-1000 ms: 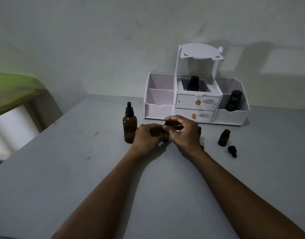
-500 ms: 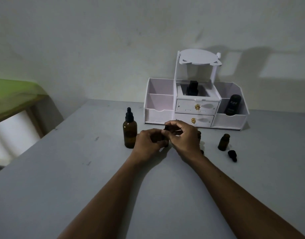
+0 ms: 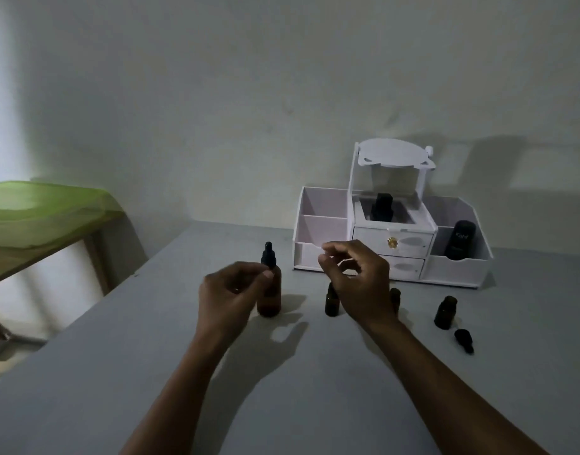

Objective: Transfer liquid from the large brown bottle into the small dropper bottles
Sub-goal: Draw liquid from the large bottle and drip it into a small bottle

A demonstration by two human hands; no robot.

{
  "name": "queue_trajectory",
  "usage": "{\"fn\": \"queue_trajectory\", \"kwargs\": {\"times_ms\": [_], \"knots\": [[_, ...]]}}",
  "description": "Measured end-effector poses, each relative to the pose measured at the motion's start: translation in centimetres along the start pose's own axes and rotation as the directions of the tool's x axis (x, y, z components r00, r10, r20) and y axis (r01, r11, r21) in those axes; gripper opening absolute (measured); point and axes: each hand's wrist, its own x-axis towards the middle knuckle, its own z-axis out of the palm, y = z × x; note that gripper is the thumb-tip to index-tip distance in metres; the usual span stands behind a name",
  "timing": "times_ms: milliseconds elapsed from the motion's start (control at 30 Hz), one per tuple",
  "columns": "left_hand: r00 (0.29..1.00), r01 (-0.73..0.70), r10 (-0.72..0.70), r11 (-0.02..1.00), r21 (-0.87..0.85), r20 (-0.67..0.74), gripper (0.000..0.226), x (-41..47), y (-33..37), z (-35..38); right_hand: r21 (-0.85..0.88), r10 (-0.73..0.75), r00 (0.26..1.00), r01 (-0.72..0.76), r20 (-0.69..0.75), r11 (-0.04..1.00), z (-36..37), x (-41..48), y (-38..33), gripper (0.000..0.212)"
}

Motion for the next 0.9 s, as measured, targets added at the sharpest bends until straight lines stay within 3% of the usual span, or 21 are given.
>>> {"fn": "queue_trajectory", "kwargs": {"times_ms": [100, 300, 533, 900], "knots": [[0.993, 0.080, -0.089, 0.989, -0.123, -0.075, 0.019, 1.6, -1.3, -0.8, 0.046, 0.033, 0.993, -0.038, 0.109, 0.998, 1.9, 0.7, -1.4, 0.013], [0.973, 0.182, -0.151, 0.967, -0.177, 0.175, 0.064, 2.7, -3.8, -0.5, 0.065, 0.148, 0.961, -0.167, 0.233, 0.984, 6.2, 1.9, -2.7, 0.031], [0.966, 0.147, -0.128, 0.986, -0.072, 0.226, 0.035, 2.0, -3.7, 0.2, 0.025, 0.159, 0.969, -0.166, 0.191, 0.986, 8.3, 1.9, -2.4, 0.018], [0.958, 0.138, -0.124, 0.990, -0.033, 0.259, 0.038, 2.2, -4.0, -0.1, 0.001, 0.143, 0.980, -0.145, 0.141, 0.989, 8.7, 2.2, -2.9, 0.010]]}}
